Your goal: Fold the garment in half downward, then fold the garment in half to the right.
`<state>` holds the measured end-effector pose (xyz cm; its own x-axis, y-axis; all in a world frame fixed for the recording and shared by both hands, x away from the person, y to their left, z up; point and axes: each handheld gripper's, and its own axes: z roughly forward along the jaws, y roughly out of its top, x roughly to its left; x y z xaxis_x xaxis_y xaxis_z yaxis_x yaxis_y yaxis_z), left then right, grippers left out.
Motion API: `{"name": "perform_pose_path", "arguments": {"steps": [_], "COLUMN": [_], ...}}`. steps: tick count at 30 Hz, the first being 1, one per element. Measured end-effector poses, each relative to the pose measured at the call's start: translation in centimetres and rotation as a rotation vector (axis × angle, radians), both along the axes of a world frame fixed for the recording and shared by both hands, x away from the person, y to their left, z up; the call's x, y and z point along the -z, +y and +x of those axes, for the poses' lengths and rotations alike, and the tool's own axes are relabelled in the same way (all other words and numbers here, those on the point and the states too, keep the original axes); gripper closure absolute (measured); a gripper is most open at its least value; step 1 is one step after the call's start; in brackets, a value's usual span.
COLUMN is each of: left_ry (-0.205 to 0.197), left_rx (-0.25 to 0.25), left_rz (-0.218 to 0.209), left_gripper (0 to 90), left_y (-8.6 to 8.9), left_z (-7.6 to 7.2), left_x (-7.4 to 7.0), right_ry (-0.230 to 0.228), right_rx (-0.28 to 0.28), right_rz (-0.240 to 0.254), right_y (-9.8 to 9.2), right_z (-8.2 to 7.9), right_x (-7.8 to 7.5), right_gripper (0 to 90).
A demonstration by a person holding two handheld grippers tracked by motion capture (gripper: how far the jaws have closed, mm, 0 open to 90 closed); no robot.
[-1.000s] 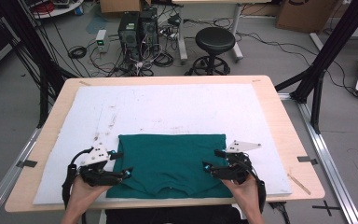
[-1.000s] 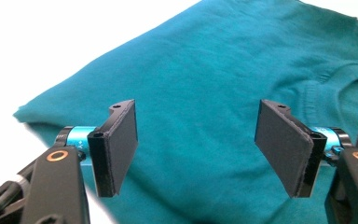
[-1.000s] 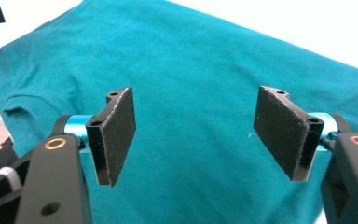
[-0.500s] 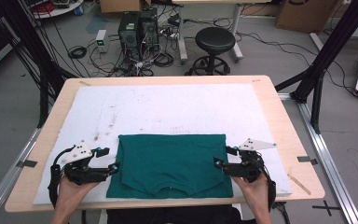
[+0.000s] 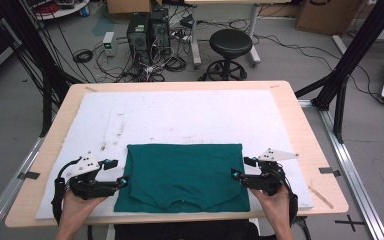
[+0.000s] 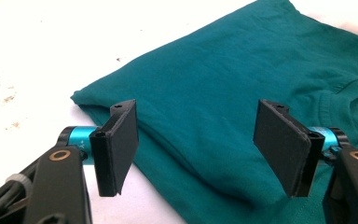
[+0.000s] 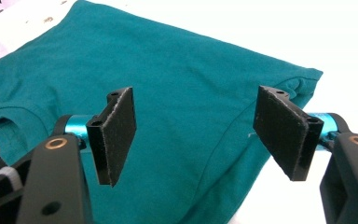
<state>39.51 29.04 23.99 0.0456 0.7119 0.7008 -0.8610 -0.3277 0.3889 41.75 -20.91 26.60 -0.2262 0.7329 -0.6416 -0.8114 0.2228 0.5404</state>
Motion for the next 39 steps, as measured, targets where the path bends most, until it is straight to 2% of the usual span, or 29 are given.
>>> {"name": "perform_pose_path", "arguments": {"steps": [4, 9, 14, 19, 24, 28, 36, 39], "left_ry": [-0.013, -0.048, -0.070, -0.049, -0.012, 0.002, 0.030, 0.045], "left_rx": [-0.003, -0.042, -0.065, -0.029, 0.000, -0.054, -0.107, -0.102], "left_rz": [-0.023, -0.041, -0.108, -0.146, -0.186, -0.225, -0.225, -0.237], "left_gripper": [30.9, 30.9, 30.9, 30.9, 30.6, 30.1, 29.6, 29.6], "left_y": [-0.2, -1.0, -1.4, -1.5, -2.2, -2.6, -3.1, -2.9], "left_z": [0.1, 0.7, 1.6, 2.4, 3.5, 3.9, 5.0, 5.3], "left_x": [0.4, 1.6, 2.8, 3.2, 3.2, 3.3, 3.9, 3.8], "right_ry": [-0.004, -0.005, -0.007, -0.002, -0.002, -0.005, -0.019, -0.030], "right_rx": [0.000, 0.002, 0.011, 0.020, 0.030, 0.033, 0.027, 0.029], "right_rz": [0.002, 0.006, -0.001, -0.015, -0.036, -0.053, -0.061, -0.072], "right_y": [0.0, 0.0, 0.5, 1.2, 2.2, 2.8, 3.3, 4.0], "right_z": [-0.1, -0.1, -0.1, 0.0, -0.1, -0.3, -1.0, -1.5], "right_x": [0.1, 0.1, 0.0, -0.5, -0.9, -1.0, -1.6, -2.1], "right_gripper": [30.4, 30.4, 30.4, 30.4, 30.4, 30.4, 30.4, 30.3]}}
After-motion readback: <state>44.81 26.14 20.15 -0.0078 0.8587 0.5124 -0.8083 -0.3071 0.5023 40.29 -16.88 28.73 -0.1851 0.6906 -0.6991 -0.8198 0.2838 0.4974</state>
